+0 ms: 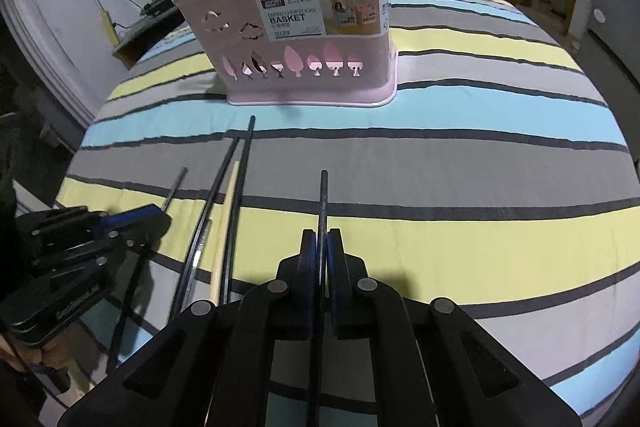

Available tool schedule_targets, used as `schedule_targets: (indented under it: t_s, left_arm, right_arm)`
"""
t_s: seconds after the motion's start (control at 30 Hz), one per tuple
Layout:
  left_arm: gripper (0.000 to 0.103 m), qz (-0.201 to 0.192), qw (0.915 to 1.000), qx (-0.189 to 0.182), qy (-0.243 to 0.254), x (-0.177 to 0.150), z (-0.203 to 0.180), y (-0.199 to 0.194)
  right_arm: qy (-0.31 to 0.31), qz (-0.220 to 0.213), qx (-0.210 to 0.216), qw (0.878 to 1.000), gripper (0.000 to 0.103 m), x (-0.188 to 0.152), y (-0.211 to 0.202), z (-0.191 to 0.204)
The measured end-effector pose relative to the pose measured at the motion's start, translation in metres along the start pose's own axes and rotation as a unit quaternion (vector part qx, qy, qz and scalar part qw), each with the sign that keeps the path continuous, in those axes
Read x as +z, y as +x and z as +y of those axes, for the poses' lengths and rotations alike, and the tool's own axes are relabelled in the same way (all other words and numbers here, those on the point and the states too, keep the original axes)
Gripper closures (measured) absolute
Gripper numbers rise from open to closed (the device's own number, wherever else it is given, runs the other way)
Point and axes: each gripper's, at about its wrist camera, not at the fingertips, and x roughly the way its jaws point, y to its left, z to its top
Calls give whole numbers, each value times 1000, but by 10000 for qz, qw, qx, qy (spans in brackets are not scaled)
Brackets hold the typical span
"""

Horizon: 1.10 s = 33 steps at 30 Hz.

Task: Organize utensils
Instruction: 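Grasp a black chopstick with the left tool while the right tool grasps another black chopstick, then lift both black chopsticks upright and carry them over the pink basket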

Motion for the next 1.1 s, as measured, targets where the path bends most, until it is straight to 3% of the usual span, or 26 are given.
schedule_targets:
  t_s: [0.73, 1.1]
  left_arm:
    - [98, -1234, 9920, -278, -56, 40, 4, -102]
    - [98, -1624, 9860, -361, -135, 36, 11, -128]
  right_arm:
    - [-130, -1395, 420, 9892, 98, 31, -101, 21]
    - [-134, -1694, 384, 9847, 98, 27, -125, 26]
